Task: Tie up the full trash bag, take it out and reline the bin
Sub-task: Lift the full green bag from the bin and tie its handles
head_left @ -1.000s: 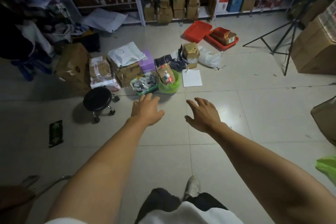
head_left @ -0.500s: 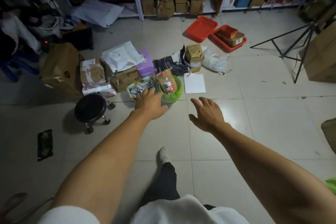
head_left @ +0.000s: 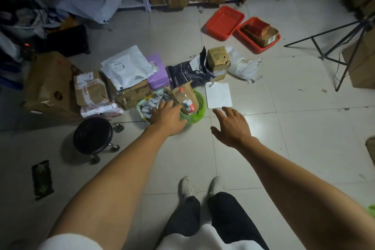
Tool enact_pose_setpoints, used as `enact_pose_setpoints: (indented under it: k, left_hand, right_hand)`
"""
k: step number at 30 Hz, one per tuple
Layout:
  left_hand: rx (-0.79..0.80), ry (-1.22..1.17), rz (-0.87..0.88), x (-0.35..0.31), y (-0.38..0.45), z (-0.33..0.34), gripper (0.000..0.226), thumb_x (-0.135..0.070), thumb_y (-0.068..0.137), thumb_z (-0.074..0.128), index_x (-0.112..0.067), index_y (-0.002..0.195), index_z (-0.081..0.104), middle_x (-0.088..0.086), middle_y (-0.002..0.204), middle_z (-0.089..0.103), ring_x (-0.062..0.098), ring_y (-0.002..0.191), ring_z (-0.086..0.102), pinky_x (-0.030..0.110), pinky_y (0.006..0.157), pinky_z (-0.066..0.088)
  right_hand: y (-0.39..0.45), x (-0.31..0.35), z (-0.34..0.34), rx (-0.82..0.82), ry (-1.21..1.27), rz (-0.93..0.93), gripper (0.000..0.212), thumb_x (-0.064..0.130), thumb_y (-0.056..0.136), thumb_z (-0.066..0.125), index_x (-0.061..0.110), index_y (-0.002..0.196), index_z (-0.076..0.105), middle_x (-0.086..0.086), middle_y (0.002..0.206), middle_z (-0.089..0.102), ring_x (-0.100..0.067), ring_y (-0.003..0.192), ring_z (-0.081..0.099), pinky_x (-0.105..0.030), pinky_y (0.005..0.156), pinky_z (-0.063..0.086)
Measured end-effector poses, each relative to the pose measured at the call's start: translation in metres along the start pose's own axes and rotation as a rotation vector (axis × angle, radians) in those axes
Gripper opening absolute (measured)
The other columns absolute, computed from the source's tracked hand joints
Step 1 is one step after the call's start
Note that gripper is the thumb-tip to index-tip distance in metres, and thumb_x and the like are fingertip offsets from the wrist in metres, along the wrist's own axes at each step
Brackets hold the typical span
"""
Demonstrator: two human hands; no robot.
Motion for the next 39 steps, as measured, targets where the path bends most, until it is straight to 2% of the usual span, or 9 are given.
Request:
enact_pose_setpoints:
  k: [8,12,23,27,32,36,39]
  left_hand:
    - [0.023,-0.015,-0.084,0.003,0.076,0.016,0.065,-0.049,0.086,0.058,-0.022,0.143,0.041,0.009,0.152,0.036,0.032,0.139,0.032,0.049,0.113,0.031]
    - [0.028,-0.033,-0.122,0.007,0.116,0.039,0.061,-0.048,0.085,0.059,-0.023,0.139,0.045,0.008,0.148,0.042,0.033,0.136,0.036,0.047,0.11,0.034]
    - [0.099,-0.056,-0.109,0.041,0.226,0.172,0.061,-0.044,0.088,0.057,-0.022,0.143,0.042,0.007,0.155,0.032,0.03,0.143,0.026,0.046,0.116,0.026]
    - [0.09,-0.031,-0.08,0.065,0.268,0.229,0.059,-0.045,0.088,0.056,-0.021,0.141,0.044,0.008,0.155,0.032,0.03,0.142,0.026,0.045,0.114,0.024]
    - [0.063,-0.036,-0.074,0.089,0.323,0.301,0.059,-0.043,0.089,0.056,-0.022,0.141,0.042,0.008,0.154,0.033,0.03,0.144,0.024,0.049,0.117,0.025]
    - [0.0,-0.067,-0.064,0.104,0.371,0.341,0.061,-0.044,0.091,0.054,-0.024,0.145,0.037,0.008,0.158,0.027,0.032,0.148,0.018,0.052,0.118,0.022]
    - [-0.098,-0.07,-0.035,0.12,0.405,0.372,0.065,-0.047,0.09,0.055,-0.027,0.147,0.033,0.006,0.157,0.028,0.032,0.146,0.02,0.054,0.115,0.027]
  right_hand:
    - [0.088,-0.027,0.016,0.096,0.007,-0.064,0.066,0.053,0.092,0.05,0.028,0.148,0.028,-0.014,0.155,0.033,-0.036,0.143,0.029,-0.048,0.115,0.029]
    - [0.136,-0.049,0.039,0.132,-0.015,-0.078,0.067,0.053,0.092,0.049,0.028,0.15,0.025,-0.014,0.156,0.032,-0.035,0.144,0.027,-0.048,0.116,0.029]
    - [0.236,-0.073,0.182,0.182,0.005,-0.025,0.068,0.052,0.093,0.048,0.025,0.151,0.025,-0.013,0.157,0.03,-0.034,0.144,0.026,-0.046,0.117,0.027]
    - [0.28,-0.073,0.241,0.151,-0.011,-0.034,0.068,0.053,0.093,0.046,0.026,0.151,0.023,-0.012,0.158,0.028,-0.034,0.145,0.024,-0.046,0.117,0.024]
    - [0.327,-0.072,0.314,0.084,-0.022,-0.072,0.066,0.054,0.093,0.048,0.026,0.149,0.028,-0.012,0.156,0.032,-0.035,0.143,0.029,-0.048,0.116,0.027]
    - [0.366,-0.071,0.36,0.001,-0.043,-0.088,0.068,0.056,0.094,0.046,0.027,0.151,0.024,-0.011,0.156,0.031,-0.033,0.143,0.027,-0.047,0.117,0.026]
    - [0.399,-0.071,0.395,-0.086,-0.029,-0.095,0.068,0.058,0.094,0.043,0.028,0.152,0.022,-0.011,0.157,0.029,-0.033,0.144,0.027,-0.047,0.117,0.024]
Point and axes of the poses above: each hand's wrist, its own y-axis towards the middle knuckle, its own z-axis out of the palm, x = y × z, the point moved 3 cm from there along y, towards the middle knuckle
